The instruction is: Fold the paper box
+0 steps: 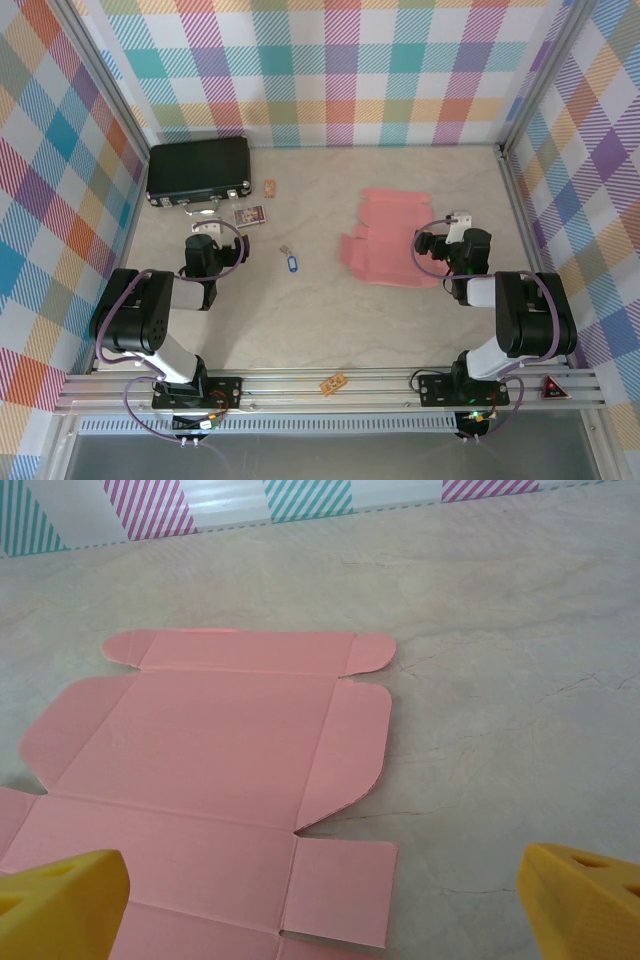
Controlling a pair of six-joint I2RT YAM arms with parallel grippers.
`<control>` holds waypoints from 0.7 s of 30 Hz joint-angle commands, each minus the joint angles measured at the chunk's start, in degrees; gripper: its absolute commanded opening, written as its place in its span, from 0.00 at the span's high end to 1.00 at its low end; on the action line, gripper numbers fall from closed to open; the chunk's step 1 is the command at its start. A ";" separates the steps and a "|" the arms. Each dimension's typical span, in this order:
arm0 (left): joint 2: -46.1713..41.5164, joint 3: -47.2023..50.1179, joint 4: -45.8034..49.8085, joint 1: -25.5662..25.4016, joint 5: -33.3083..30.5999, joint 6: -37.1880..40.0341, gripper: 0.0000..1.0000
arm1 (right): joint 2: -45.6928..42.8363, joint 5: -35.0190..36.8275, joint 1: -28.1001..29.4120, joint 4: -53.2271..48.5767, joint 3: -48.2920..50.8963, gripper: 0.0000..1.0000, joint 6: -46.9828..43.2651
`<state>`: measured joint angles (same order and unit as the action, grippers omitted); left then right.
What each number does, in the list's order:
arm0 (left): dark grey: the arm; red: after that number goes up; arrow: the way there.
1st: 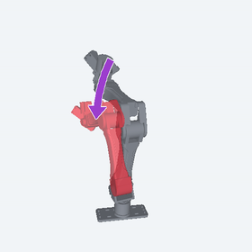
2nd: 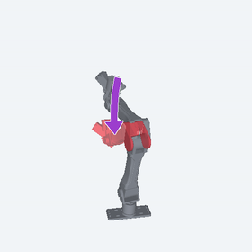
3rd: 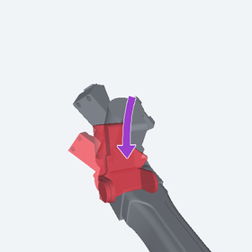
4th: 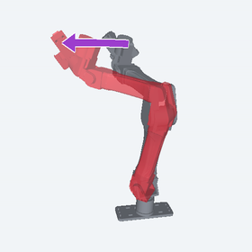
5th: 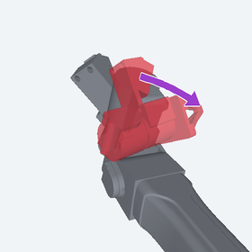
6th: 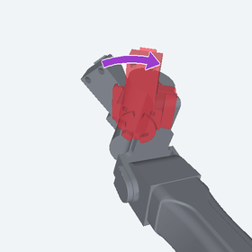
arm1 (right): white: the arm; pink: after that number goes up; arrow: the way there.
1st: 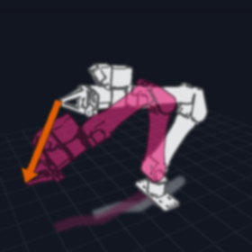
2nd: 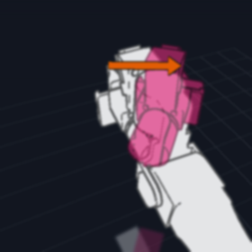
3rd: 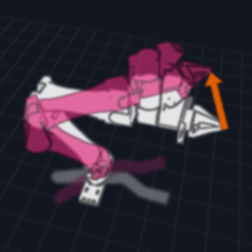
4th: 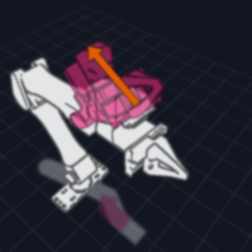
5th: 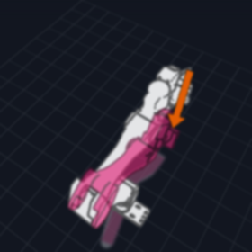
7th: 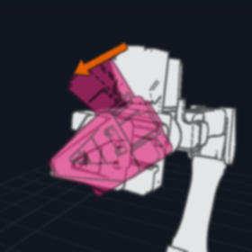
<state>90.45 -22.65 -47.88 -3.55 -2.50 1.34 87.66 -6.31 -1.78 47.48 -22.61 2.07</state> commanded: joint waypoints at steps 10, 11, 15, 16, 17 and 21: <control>-17.87 -8.37 29.24 0.74 -7.79 -11.15 0.00 | -13.34 6.44 0.37 -27.63 -7.50 0.01 4.04; -19.20 -9.45 33.46 0.72 -7.00 -13.43 0.00 | -14.44 6.26 0.33 -32.36 -9.17 0.01 4.91; -23.11 -12.98 45.73 0.65 -2.47 -21.69 0.00 | -17.91 4.09 0.37 -43.54 -12.76 0.01 8.73; -23.85 -13.40 47.56 0.40 -0.31 -23.46 0.00 | -18.57 2.84 0.37 -46.06 -13.59 0.01 10.15; -24.39 -13.70 48.81 0.03 1.73 -24.89 0.00 | -18.90 1.45 0.35 -48.26 -14.46 0.01 10.94; -25.64 -14.34 51.72 -4.12 8.36 -29.65 0.00 | -18.67 -6.02 0.38 -52.80 -16.57 0.01 14.17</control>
<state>65.78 -35.57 -3.64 -5.23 -0.69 -21.98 69.14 -5.98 -1.80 3.27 -37.54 12.21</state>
